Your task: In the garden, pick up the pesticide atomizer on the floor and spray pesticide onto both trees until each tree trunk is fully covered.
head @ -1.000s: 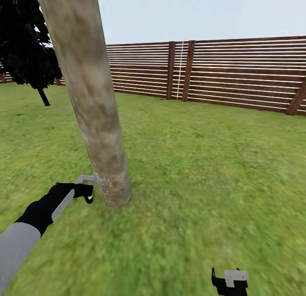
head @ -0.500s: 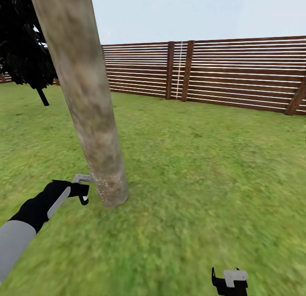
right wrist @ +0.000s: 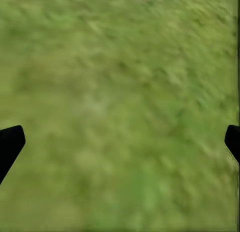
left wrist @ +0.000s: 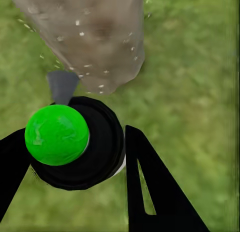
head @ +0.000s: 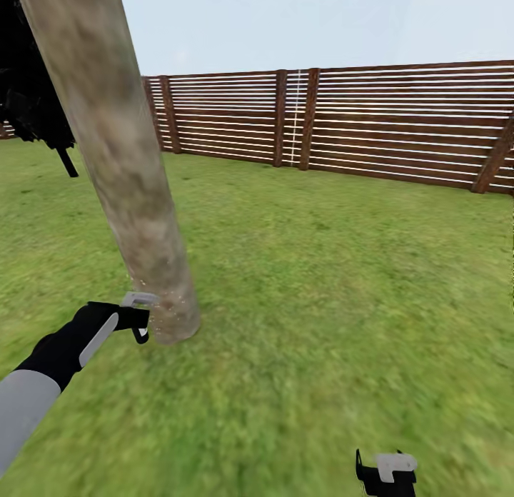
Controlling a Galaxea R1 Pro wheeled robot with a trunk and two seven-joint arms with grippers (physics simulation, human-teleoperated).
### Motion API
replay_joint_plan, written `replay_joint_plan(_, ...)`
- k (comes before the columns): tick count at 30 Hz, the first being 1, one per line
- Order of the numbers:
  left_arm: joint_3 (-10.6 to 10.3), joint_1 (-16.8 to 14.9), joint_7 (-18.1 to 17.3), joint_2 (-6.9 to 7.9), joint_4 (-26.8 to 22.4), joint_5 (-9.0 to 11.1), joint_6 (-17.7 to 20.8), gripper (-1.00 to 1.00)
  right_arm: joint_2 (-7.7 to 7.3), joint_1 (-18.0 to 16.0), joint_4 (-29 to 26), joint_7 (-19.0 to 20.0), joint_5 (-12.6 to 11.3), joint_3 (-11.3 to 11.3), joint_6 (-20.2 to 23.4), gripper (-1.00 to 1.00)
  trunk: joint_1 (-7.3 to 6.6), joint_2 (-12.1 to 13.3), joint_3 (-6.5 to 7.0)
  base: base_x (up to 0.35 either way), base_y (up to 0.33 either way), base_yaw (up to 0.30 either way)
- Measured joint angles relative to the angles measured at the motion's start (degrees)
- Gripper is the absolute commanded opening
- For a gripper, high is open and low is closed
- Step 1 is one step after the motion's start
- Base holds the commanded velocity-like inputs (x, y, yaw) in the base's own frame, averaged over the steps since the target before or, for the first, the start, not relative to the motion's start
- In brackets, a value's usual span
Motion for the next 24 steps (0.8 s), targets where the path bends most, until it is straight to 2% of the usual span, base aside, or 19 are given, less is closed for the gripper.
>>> replay_joint_plan(7, -0.1, 0.0, 0.2, 0.0, 0.3, 0.0, 0.0, -1.0, 0.02, 0.0, 0.0, 0.0, 0.0, 0.0, 0.0, 1.0, 0.0, 0.0, 0.0, 0.025, -0.274, 0.2)
replay_joint_plan(13, -0.2, 0.0, 0.4, 0.0, 0.8, -0.1, -0.2, -1.0, 0.01, 0.0, 0.0, 0.0, 0.0, 0.0, 0.0, 1.0, 0.0, 0.0, 0.0, 0.197, -0.224, 0.263)
replay_joint_plan(18, -0.3, 0.1, 0.5, -0.08, 1.0, -0.1, -0.2, -1.0, 0.0, 0.0, 0.0, 0.0, 0.0, 0.0, 0.0, 1.0, 0.0, 0.0, 0.0, 0.191, -0.208, 0.031)
replay_joint_plan(24, -0.6, 0.4, 0.6, -0.07, 1.1, -0.1, -0.1, -1.0, 0.0, 0.0, 0.0, 0.0, 0.0, 0.0, 0.0, 1.0, 0.0, 0.0, 0.0, 0.01, -0.169, 0.05)
